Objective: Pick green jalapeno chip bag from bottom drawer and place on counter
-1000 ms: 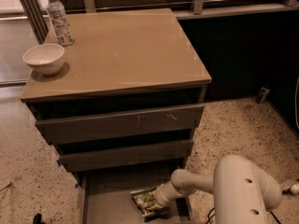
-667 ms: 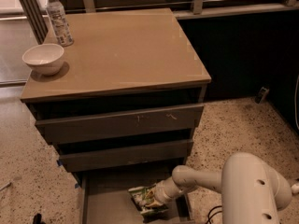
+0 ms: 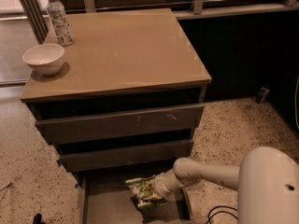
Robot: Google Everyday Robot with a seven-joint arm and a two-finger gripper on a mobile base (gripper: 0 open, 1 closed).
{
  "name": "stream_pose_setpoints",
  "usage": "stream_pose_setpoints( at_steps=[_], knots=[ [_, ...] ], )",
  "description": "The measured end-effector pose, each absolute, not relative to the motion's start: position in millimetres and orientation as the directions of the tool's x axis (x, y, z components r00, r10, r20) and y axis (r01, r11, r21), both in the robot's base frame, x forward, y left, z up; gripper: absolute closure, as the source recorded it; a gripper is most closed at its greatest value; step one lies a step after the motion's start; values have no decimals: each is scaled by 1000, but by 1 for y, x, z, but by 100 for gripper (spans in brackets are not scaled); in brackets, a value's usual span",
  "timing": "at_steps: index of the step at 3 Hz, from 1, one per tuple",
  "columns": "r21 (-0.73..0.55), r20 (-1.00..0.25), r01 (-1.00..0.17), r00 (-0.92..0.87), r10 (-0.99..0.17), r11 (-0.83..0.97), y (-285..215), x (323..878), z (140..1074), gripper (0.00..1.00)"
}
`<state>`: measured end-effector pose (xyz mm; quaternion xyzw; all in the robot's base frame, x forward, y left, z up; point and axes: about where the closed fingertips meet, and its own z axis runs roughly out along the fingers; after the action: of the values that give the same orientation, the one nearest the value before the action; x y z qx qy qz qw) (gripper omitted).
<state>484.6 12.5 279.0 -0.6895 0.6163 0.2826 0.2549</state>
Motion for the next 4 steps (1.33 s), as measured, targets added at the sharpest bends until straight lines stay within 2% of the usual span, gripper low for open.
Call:
stream_pose_setpoints(
  at_steps=[1,2,3,4],
  knots=[
    [2,-716,-996,62,-695,-91,7,482,306,100],
    [-3,-757,-1000,19,-653,-25,10,471,381,100],
    [-15,-778,-999,43,-627,-50,25,435,474,100],
    [-28,-767,-998,61,-638,-61,29,430,530,100]
  ],
)
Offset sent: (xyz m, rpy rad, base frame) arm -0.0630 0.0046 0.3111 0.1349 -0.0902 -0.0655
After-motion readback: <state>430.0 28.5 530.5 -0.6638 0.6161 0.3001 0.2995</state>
